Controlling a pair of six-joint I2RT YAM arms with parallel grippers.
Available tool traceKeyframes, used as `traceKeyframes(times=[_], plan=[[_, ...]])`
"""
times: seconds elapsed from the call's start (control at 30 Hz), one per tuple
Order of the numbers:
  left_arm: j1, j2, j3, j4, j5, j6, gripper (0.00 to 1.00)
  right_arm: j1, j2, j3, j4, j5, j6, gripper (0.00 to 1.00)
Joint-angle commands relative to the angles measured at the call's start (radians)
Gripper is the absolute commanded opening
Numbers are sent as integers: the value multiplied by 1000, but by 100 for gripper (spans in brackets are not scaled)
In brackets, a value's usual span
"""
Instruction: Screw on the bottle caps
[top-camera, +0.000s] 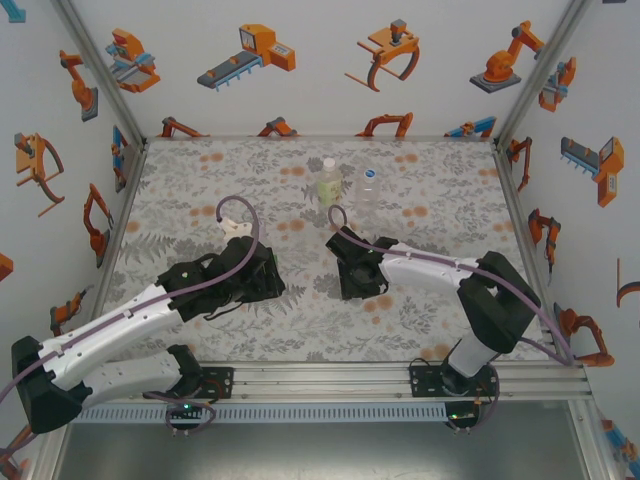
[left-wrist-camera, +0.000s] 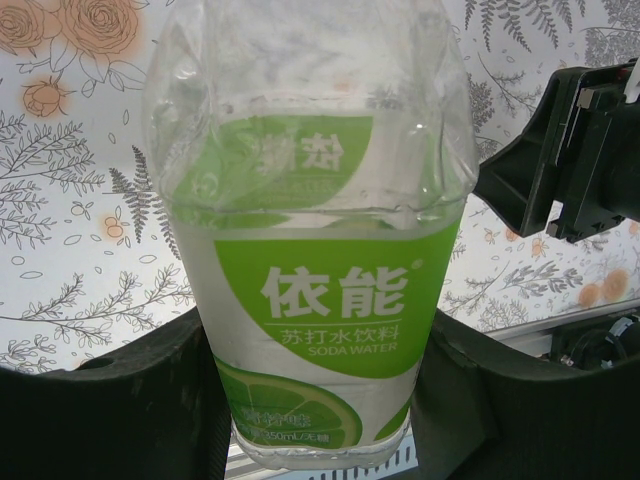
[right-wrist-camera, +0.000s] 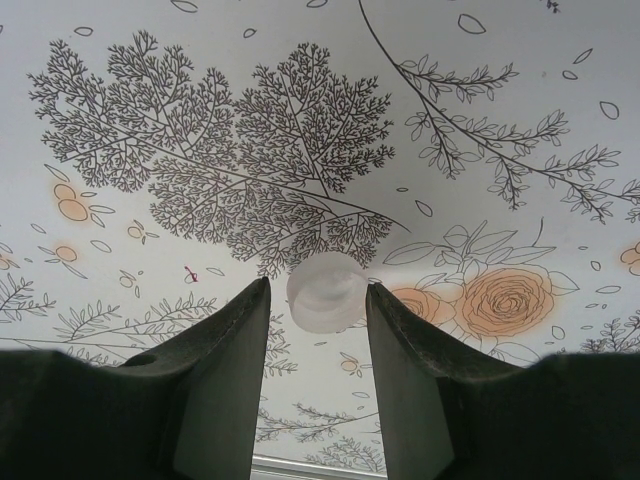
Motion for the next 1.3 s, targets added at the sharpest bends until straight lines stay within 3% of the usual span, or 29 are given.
traceKeyframes(times=[0.0, 0.2, 0.37, 0.5, 0.6, 0.7, 0.9, 1.07, 1.27], plan=[[6, 2, 8, 6, 3, -7, 14, 4, 22, -13, -4, -1, 19, 43], [6, 4, 6, 5, 5, -8, 14, 3, 32, -21, 3, -6, 23, 41], [6, 7, 8, 5, 8, -9, 14, -13, 21, -50, 55, -64, 40, 28], [6, 7, 9, 1, 9, -11, 14, -70, -47, -156, 253, -217, 80, 22], [6, 8, 11, -3, 8, -11, 14, -144, -89, -270, 448, -359, 123, 22], [6, 7, 11, -5, 8, -13, 14, -226, -106, -351, 533, -434, 153, 24], [7, 14, 12, -3, 11, -13, 14, -356, -178, -447, 463, -428, 168, 38], [7, 19, 12, 3, 15, -13, 14, -367, -234, -416, 306, -337, 138, 42], [7, 38, 19, 11, 23, -7, 14, -347, -257, -340, 247, -322, 104, 44]])
